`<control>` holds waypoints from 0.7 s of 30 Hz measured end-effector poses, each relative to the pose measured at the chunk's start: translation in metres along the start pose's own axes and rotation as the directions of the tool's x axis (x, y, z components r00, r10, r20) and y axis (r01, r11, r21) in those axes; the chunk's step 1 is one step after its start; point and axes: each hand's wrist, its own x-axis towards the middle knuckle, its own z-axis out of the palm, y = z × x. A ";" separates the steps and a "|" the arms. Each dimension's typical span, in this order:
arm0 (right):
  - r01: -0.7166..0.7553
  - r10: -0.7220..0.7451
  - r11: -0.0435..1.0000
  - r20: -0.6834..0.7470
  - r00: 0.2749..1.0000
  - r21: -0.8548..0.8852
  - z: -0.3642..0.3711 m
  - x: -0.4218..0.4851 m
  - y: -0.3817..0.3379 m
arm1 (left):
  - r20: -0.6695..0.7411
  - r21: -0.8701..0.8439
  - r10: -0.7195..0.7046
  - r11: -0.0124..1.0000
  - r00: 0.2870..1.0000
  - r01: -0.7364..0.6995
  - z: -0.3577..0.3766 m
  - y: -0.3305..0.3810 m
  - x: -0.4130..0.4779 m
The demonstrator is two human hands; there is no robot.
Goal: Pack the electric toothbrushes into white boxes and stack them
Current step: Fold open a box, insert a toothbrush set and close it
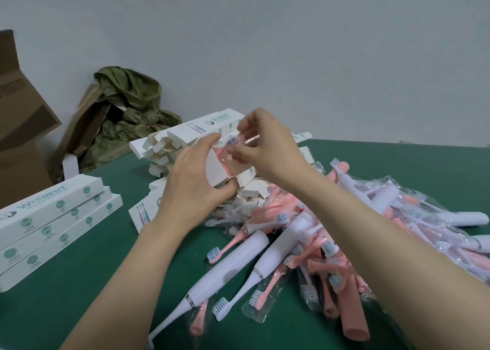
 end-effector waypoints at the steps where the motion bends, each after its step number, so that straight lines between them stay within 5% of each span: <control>1: 0.014 -0.014 1.000 -0.040 0.999 0.004 0.000 0.000 0.001 | -0.011 -0.005 -0.001 1.000 1.000 0.001 0.000 0.000 0.000; 7: 0.251 -0.218 0.919 0.139 0.966 -0.305 0.016 -0.003 0.003 | -0.032 0.014 0.001 1.000 0.999 -0.001 -0.002 -0.002 0.002; 14: 0.220 -0.212 0.949 0.061 0.975 -0.224 0.011 -0.003 0.000 | -0.045 -0.021 0.027 0.999 0.999 -0.028 0.001 0.004 0.001; 18: 0.358 -0.263 0.869 0.294 0.919 -0.342 0.011 -0.006 0.000 | -0.034 -0.008 0.029 1.000 0.999 -0.029 0.002 0.002 0.000; 21: 0.235 -0.198 0.937 0.162 0.967 -0.260 -0.009 -0.003 0.003 | -0.060 -0.009 0.028 1.000 0.998 -0.029 0.002 0.000 0.001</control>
